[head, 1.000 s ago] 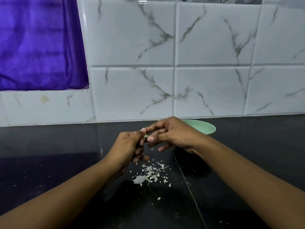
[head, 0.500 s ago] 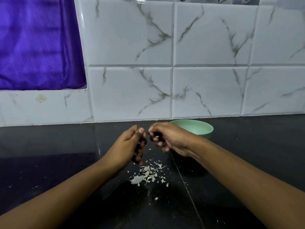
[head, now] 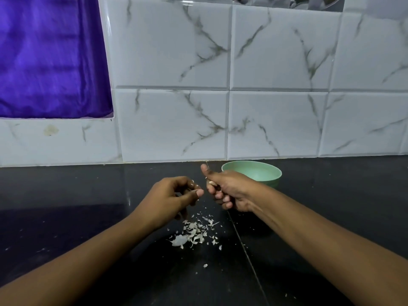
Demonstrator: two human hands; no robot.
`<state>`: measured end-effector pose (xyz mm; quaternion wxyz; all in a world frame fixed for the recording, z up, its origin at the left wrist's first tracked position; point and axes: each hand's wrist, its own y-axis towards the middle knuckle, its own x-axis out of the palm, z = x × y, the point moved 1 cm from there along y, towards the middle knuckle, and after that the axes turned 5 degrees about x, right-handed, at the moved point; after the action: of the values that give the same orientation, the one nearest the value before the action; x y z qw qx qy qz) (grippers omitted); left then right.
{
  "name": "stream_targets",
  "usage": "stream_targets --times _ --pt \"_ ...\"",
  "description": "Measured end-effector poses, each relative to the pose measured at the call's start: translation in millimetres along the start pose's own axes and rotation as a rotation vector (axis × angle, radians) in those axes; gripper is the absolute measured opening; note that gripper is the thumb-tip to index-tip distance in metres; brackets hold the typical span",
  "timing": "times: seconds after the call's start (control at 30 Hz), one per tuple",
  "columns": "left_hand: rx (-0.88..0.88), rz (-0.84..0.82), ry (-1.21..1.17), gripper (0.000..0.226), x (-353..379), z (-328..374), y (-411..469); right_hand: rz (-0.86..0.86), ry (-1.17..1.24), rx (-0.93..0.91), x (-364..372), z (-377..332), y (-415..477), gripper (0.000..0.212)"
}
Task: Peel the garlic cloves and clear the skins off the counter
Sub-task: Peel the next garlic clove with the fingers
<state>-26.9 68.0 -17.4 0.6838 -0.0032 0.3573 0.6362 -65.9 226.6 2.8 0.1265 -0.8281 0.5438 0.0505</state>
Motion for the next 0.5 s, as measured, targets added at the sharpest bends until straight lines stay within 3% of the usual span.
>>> stream_targets --times 0.2,0.5 --pt "0.037 0.113 0.067 0.004 -4.7 -3.5 1.9 -0.18 0.093 0.164 -6.9 -1.5 8.8 0.063" --pt "0.085 0.137 0.103 0.013 -4.1 -1.1 0.9 -0.286 0.165 0.196 -6.0 -5.9 4.9 0.045"
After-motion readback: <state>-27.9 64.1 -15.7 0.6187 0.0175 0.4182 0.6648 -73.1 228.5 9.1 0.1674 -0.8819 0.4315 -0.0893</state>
